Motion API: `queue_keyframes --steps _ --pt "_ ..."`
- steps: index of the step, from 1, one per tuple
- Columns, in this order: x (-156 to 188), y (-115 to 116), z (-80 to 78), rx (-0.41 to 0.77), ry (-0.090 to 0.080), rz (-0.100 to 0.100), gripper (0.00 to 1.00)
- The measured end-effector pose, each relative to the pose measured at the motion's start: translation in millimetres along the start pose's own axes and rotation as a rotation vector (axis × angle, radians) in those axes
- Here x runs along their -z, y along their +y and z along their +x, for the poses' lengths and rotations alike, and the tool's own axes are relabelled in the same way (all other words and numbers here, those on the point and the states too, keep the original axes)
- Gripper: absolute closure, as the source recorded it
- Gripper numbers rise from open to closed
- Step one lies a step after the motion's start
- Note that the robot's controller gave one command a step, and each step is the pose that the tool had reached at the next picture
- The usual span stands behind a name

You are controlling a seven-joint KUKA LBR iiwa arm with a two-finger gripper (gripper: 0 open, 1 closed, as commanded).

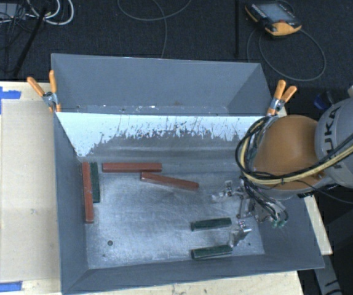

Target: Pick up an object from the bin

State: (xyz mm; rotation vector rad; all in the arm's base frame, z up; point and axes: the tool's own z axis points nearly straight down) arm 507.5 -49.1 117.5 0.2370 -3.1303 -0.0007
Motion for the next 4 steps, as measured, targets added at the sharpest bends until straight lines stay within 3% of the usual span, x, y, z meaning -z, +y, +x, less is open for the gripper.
queue_keyframes --steps 1,2,3,4 --pt "0.0 0.0 0.0 0.0 0.0 0.0 0.0" --pt "-42.5 -0.2 0.3 -0.169 -0.018 0.002 1.0" --pt "-42.5 -0.1 0.3 -0.169 -0.018 0.002 1.0" --pt "97.9 -9.3 5.9 -0.132 -0.003 0.001 1.0"
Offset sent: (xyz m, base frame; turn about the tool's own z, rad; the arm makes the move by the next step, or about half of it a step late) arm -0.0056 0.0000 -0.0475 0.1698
